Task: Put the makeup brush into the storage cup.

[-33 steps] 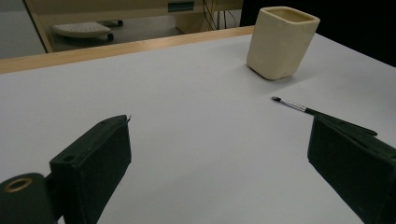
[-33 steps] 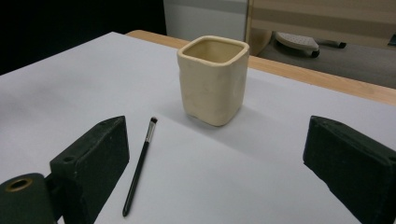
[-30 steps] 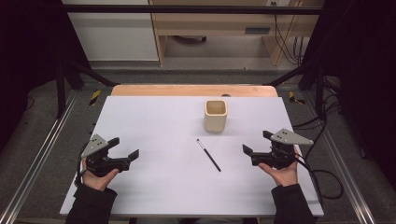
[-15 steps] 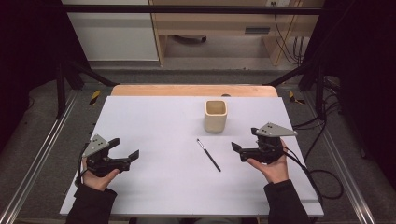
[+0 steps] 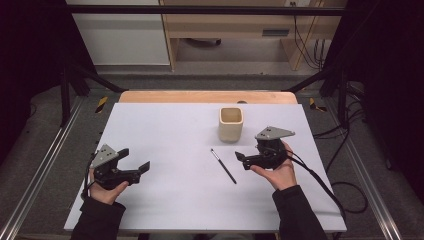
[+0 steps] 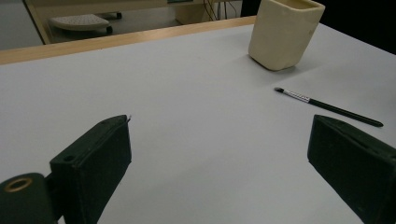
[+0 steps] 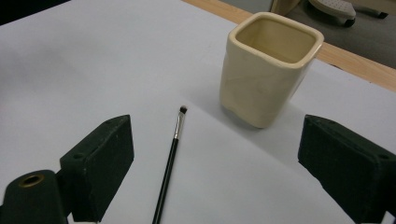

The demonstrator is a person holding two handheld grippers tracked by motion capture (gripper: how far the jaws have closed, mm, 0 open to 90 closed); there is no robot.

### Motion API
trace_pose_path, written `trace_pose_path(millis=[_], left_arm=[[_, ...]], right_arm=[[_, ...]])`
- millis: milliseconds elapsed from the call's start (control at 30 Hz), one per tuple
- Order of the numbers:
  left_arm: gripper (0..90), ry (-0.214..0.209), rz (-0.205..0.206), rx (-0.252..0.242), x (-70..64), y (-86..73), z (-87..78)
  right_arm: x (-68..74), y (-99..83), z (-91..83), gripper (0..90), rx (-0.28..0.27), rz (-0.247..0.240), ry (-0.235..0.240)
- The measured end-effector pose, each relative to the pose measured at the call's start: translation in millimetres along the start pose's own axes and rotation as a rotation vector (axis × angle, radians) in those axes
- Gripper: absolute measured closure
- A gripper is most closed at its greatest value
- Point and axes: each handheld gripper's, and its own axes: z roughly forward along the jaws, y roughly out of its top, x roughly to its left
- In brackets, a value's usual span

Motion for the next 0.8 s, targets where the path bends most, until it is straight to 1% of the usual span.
trace_pose_path(millis=[33,133,167,233,267,400,433,533,633,767,800], left_arm=[[5.8,-0.001,0.000,0.001,0.0,-0.1,0.3],[5.8,0.000,0.000,0.003,-0.1,-0.3,0.5],[5.8,-0.001,0.000,0.003,-0.1,-0.4,0.7],[5.8,-0.002,0.000,0.005,-0.2,-0.5,0.9],[5.8,-0.002,0.000,0.005,-0.1,-0.7,1.1],[5.8,-0.002,0.000,0.005,0.2,-0.9,1.0],[5.8,-0.002,0.000,0.003,0.4,-0.9,0.6],[5.9,-0.003,0.001,0.005,-0.2,-1.0,1.0],[5.9,-0.005,0.005,0.007,-0.7,-1.2,1.7],[5.9,-0.005,0.006,0.007,-0.8,-1.2,1.5],[5.9,-0.005,0.006,0.006,-0.8,-1.2,1.4]], right_arm=[[1.0,2.1,4.5,10.7,0.012,-0.002,0.000],[2.0,3.6,8.1,10.4,0.023,-0.006,0.000],[3.3,5.6,13.0,10.2,0.038,-0.010,0.003],[3.8,6.2,14.8,10.2,0.042,-0.012,0.005],[5.3,7.9,19.4,9.9,0.052,-0.016,0.006],[7.9,10.3,25.9,9.1,0.071,-0.015,0.014],[9.8,12.2,29.6,9.1,0.085,-0.024,0.017],[13.4,14.8,35.8,9.3,0.104,-0.026,0.026],[16.9,16.6,42.1,9.7,0.129,-0.041,0.023],[19.2,17.2,48.3,9.7,0.149,-0.042,0.031],[20.3,17.1,52.3,9.8,0.161,-0.038,0.032]])
